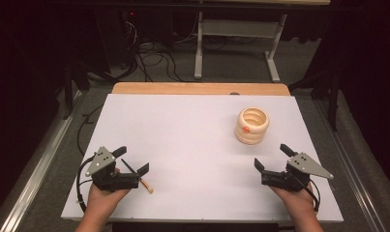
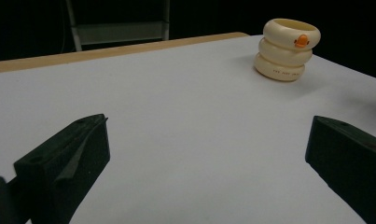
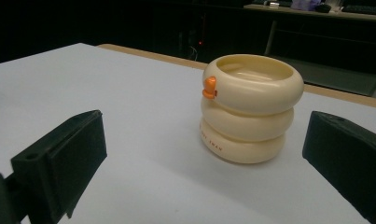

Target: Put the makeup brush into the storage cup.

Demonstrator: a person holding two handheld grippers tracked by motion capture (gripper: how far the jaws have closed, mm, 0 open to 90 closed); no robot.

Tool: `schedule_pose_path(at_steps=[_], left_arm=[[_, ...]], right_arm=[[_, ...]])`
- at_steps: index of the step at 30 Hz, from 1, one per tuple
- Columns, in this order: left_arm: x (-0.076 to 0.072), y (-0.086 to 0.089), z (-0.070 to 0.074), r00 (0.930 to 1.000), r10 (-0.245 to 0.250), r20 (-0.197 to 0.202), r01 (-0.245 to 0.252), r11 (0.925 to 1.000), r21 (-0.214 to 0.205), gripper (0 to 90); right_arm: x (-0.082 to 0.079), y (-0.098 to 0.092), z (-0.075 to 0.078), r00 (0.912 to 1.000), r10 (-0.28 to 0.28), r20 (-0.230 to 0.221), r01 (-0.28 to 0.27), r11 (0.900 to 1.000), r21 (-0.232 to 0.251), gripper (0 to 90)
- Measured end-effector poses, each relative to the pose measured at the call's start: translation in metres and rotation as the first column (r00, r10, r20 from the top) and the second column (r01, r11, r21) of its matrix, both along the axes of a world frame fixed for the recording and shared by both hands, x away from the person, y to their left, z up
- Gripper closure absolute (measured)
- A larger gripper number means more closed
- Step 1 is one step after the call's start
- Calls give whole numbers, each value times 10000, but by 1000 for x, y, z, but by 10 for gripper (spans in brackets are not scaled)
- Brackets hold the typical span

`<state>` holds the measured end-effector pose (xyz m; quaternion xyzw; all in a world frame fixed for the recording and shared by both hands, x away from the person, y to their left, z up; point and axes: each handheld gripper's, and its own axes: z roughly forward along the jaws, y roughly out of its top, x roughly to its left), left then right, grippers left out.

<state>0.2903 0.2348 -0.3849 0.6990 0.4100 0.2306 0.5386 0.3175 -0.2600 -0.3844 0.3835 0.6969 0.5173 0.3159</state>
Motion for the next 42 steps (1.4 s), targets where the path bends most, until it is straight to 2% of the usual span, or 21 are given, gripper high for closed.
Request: schedule_pose_path(at_steps=[42], left_arm=[[1, 1, 0, 9998, 193, -58, -192, 9998, 92, 5]], right_arm=[[-1, 1, 0, 9999, 48, 108, -46, 9998, -180, 9]])
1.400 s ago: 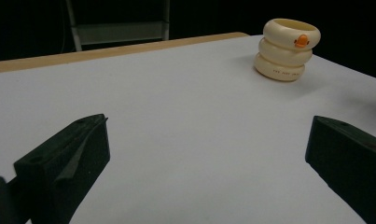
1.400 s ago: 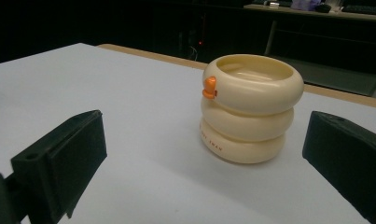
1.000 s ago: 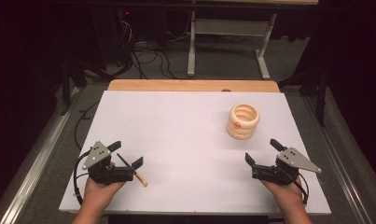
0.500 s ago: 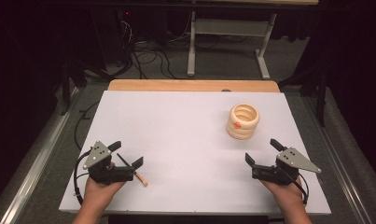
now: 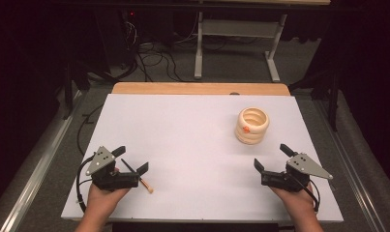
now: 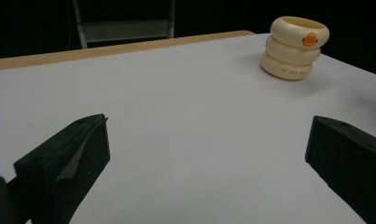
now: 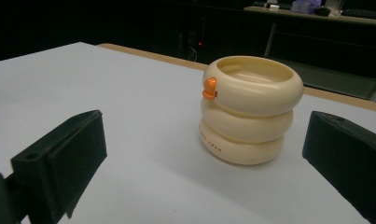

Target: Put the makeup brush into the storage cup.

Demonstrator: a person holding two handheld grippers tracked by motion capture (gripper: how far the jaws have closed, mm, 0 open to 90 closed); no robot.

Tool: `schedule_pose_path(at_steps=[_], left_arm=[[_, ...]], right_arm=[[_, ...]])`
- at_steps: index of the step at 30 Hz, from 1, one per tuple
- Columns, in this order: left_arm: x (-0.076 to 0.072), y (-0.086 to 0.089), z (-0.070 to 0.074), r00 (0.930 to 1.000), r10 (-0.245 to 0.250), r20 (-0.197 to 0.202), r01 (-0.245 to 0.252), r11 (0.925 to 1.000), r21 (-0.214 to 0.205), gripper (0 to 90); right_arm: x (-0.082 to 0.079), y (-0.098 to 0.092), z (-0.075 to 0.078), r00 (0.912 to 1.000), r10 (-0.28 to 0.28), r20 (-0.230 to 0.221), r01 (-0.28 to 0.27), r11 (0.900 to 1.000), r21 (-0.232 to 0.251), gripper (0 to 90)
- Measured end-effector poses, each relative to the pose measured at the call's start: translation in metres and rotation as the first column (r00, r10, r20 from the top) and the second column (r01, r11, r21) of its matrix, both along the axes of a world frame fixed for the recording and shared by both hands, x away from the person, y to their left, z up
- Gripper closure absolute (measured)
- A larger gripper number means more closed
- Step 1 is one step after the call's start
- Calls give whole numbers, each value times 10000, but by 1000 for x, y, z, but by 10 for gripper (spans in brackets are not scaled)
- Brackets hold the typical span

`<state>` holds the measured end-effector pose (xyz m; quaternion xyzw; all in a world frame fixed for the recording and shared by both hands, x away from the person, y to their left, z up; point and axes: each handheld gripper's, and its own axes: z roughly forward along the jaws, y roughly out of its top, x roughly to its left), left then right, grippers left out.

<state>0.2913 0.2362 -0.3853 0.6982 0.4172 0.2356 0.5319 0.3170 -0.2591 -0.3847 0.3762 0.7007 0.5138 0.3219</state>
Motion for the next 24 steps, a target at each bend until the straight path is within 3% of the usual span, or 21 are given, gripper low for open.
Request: schedule_pose_path(at_steps=[6, 16, 19, 22, 24], left_arm=[[1, 1, 0, 10000, -16, -68, 16, 10000, -10, 6], [5, 3, -3, 9984, 114, -546, -104, 9998, 176, 6], [7, 5, -5, 9966, 223, -796, -191, 9990, 399, 6], [8, 5, -6, 9933, 547, -1018, -440, 9935, 1049, 6], [9, 5, -7, 9910, 666, -1161, -518, 9907, 1261, 6]], right_arm=[[0, 0, 0, 10000, 29, 4, -29, 10000, 8, 10], [1, 2, -2, 10000, 28, -86, -28, 10000, -52, 9], [1, 2, -3, 10000, 8, -86, -9, 9999, -127, 9], [1, 3, -4, 9999, 45, -136, -47, 9999, -126, 9], [1, 4, -4, 9999, 72, -85, -74, 9997, -222, 9]])
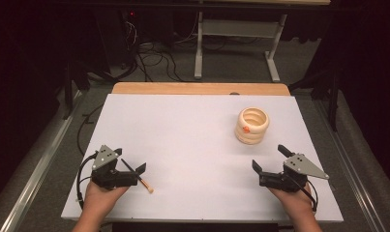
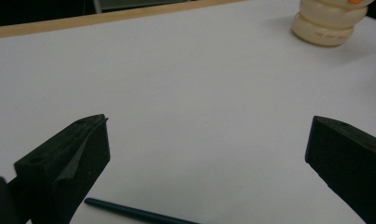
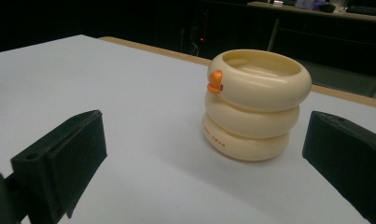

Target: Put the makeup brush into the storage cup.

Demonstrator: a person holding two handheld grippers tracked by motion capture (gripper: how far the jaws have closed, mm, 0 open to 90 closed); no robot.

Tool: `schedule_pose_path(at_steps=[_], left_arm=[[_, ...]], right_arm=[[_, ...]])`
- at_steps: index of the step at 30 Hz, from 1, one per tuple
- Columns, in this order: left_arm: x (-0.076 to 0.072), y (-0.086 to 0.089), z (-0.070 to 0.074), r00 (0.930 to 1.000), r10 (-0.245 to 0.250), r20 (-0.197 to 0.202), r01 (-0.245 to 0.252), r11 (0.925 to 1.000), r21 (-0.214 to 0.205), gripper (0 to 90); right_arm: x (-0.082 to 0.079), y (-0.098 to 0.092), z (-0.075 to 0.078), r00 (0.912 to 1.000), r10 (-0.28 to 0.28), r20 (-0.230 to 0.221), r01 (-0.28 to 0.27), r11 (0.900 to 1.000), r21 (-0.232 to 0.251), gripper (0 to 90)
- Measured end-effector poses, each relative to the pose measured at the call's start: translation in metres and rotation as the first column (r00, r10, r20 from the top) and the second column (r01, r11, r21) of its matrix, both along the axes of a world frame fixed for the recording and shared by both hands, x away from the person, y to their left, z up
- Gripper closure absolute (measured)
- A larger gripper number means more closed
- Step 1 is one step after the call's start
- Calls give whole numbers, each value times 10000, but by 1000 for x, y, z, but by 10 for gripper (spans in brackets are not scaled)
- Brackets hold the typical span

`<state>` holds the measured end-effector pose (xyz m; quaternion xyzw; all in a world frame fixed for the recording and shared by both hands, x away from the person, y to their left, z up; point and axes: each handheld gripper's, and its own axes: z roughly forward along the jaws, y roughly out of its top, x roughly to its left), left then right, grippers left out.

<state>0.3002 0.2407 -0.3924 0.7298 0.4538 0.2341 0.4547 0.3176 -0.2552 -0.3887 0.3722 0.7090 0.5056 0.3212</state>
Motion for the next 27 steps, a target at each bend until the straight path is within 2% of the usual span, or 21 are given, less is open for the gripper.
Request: schedule_pose_path(at_steps=[5, 14, 24, 27], left_arm=[[1, 2, -2, 9991, 301, -296, -296, 9994, 163, 6], [3, 6, -4, 9965, 420, -726, -397, 9987, 335, 6], [4, 15, -4, 9880, 779, -1330, -712, 9960, 545, 8], [3, 18, -6, 9851, 935, -1444, -861, 9947, 561, 10]], right_arm=[[0, 1, -1, 10000, 21, -7, -21, 10000, -67, 9], [-4, 6, -5, 9998, 203, -36, -204, 9995, -234, 10], [-3, 11, -9, 9994, 326, -110, -330, 9985, -432, 9], [-2, 9, -12, 9994, 188, -288, -200, 9989, -427, 9]])
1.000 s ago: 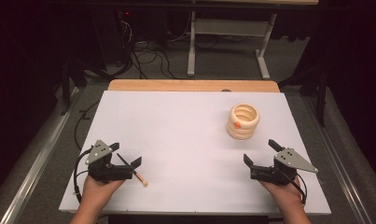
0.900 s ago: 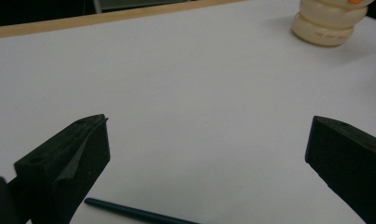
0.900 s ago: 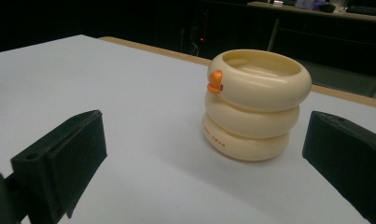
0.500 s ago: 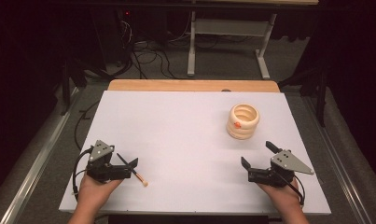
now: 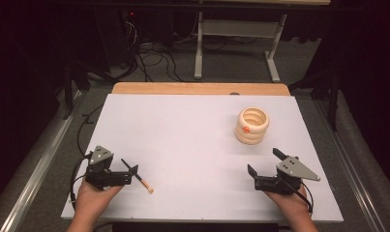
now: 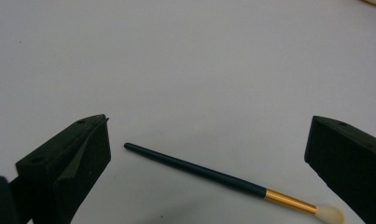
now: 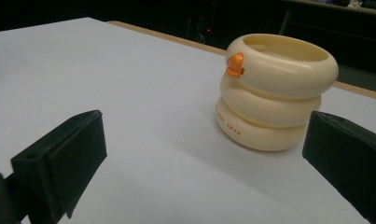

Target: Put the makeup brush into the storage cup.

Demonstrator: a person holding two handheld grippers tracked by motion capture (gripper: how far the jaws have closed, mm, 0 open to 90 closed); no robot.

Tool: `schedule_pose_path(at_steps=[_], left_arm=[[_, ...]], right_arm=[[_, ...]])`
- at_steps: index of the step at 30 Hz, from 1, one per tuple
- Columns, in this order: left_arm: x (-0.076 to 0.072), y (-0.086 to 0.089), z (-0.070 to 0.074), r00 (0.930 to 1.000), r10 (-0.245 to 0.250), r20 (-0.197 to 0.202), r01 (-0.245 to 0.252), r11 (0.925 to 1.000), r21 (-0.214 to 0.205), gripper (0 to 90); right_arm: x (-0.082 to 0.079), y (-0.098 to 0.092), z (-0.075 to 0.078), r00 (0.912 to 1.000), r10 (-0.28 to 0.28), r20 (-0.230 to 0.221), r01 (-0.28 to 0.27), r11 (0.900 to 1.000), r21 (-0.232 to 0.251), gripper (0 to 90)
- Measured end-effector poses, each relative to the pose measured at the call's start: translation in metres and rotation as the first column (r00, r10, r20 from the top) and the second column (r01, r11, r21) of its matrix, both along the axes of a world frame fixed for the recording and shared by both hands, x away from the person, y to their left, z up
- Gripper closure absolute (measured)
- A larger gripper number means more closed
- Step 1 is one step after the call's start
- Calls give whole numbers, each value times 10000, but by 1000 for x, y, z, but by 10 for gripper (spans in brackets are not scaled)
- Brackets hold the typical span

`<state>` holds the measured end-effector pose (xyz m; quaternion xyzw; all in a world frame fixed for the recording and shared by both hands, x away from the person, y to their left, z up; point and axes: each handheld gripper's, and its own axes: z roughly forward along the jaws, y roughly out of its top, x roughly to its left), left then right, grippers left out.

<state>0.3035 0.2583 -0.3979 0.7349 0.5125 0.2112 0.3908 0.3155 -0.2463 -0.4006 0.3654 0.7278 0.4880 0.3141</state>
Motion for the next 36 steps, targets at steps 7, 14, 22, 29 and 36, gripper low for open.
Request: schedule_pose_path(at_steps=[7, 14, 22, 29, 36], left_arm=[[0, 5, -6, 9992, 263, -287, -265, 9996, -91, 19], [2, 2, -10, 9970, 492, -601, -476, 9985, 272, 26], [11, -4, -5, 9930, 386, -1119, -340, 9985, 435, 44], [17, -12, 4, 9848, 199, -1724, -90, 9979, 636, 42], [24, -18, 12, 9734, 105, -2288, 39, 9980, 625, 40]], right_arm=[[0, 0, 1, 9999, 26, 116, -26, 10000, 26, 9], [1, -3, 0, 10000, 76, 64, -77, 9999, 134, 9], [1, -2, 1, 9998, 102, 148, -103, 9999, 64, 9], [0, 0, 1, 9999, 63, 120, -63, 10000, 14, 9], [0, -2, 1, 9998, 88, 174, -89, 9999, 54, 9]])
